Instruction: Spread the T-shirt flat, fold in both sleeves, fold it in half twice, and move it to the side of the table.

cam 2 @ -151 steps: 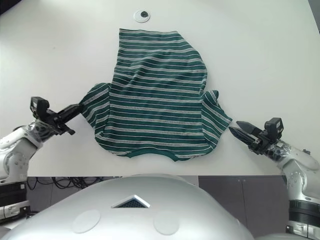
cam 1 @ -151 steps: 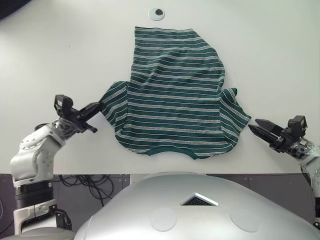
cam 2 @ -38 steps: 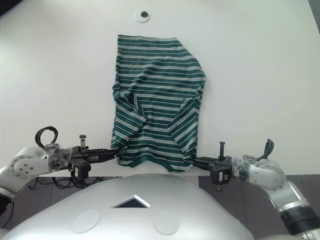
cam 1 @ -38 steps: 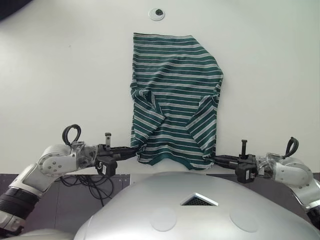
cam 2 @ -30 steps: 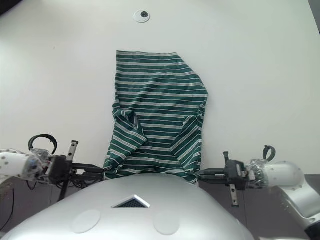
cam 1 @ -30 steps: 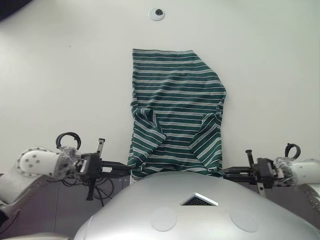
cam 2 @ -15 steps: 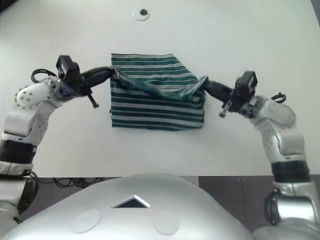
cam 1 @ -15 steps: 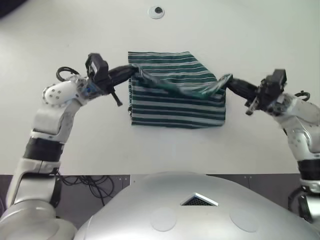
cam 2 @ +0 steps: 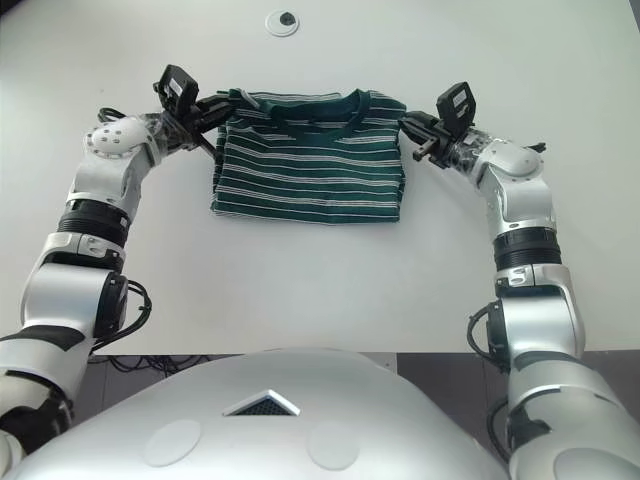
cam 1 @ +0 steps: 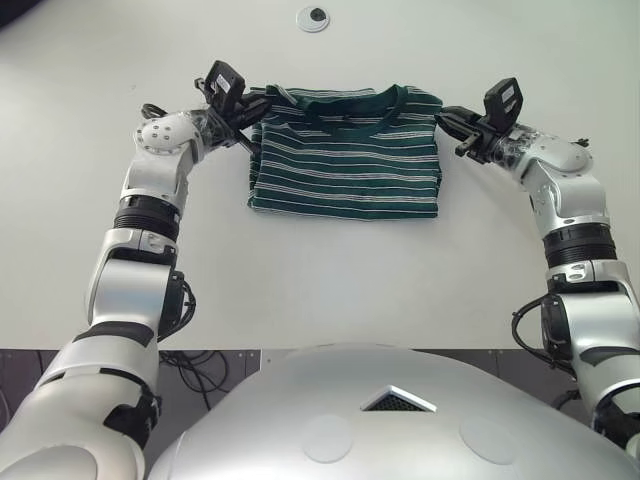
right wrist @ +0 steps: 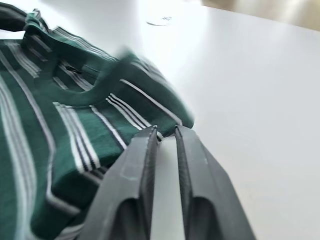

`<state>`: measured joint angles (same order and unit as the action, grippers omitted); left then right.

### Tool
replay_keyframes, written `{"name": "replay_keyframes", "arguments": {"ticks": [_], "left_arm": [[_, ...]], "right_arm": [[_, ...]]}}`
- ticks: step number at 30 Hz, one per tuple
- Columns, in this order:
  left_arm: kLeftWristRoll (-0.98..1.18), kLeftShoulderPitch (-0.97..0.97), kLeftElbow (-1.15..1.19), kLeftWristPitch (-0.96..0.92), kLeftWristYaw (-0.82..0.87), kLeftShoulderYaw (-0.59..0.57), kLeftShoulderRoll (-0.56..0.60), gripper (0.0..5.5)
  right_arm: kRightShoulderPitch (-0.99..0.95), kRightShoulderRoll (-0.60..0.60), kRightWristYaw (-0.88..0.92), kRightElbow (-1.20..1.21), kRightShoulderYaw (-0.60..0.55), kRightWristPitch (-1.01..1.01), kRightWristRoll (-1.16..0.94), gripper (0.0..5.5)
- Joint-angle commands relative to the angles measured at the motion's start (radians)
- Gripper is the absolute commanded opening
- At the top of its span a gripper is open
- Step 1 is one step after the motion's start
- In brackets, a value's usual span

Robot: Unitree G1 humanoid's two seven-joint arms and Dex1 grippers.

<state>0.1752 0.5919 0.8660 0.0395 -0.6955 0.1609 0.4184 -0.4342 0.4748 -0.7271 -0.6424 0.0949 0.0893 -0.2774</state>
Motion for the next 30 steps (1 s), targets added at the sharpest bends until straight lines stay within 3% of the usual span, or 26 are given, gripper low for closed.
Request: {"name": "replay_keyframes", "arguments": {"ticks": [1,3,6,9,12,15,18,21,23,27,30], "left_arm": [[0.024,0.114,0.133,-0.052,0.066,-0.112,-0.004,1.07],[0.035,0.139,0.148,-0.045,0.061,-0.151,-0.004,1.26],[0.001,0.064,0.014,0.063,-0.028,-0.128,0.022,1.26],[-0.095,-0.097,-0.227,0.230,-0.165,-0.012,0.081,1.26],[-0.342,-0.172,-0.337,0.408,-0.119,0.118,0.166,1.26],[-0.755,-0.141,-0.337,0.578,0.074,0.293,0.262,1.26],[-1.014,-0.057,-0.269,0.644,0.174,0.437,0.296,1.26],[-1.272,0.123,-0.123,0.635,0.332,0.604,0.259,1.26],[-1.430,0.260,-0.012,0.609,0.475,0.724,0.203,1.26],[-1.629,0.494,0.132,0.574,0.790,0.898,0.063,1.26],[-1.712,0.583,0.164,0.528,1.092,0.963,0.012,1.26]], "right_arm": [[-0.094,-0.030,0.060,-0.127,-0.050,-0.037,0.037,1.32],[-0.075,-0.034,0.034,-0.090,-0.052,-0.080,0.041,1.60],[0.027,0.008,0.072,0.081,0.024,-0.365,0.212,1.60],[0.101,0.065,0.112,0.205,0.097,-0.542,0.401,1.60],[0.109,0.134,0.147,0.234,0.177,-0.629,0.609,1.60],[0.114,0.191,0.105,0.232,0.269,-0.646,0.756,1.60],[0.169,0.217,-0.073,0.316,0.334,-0.583,0.743,1.60],[0.258,0.228,-0.373,0.546,0.437,-0.412,0.520,1.60],[0.263,0.201,-0.471,0.668,0.502,-0.329,0.438,1.60],[0.187,0.020,-0.439,0.738,0.593,-0.224,0.404,1.60],[0.112,-0.131,-0.228,0.654,0.508,-0.201,0.428,1.60]]}}
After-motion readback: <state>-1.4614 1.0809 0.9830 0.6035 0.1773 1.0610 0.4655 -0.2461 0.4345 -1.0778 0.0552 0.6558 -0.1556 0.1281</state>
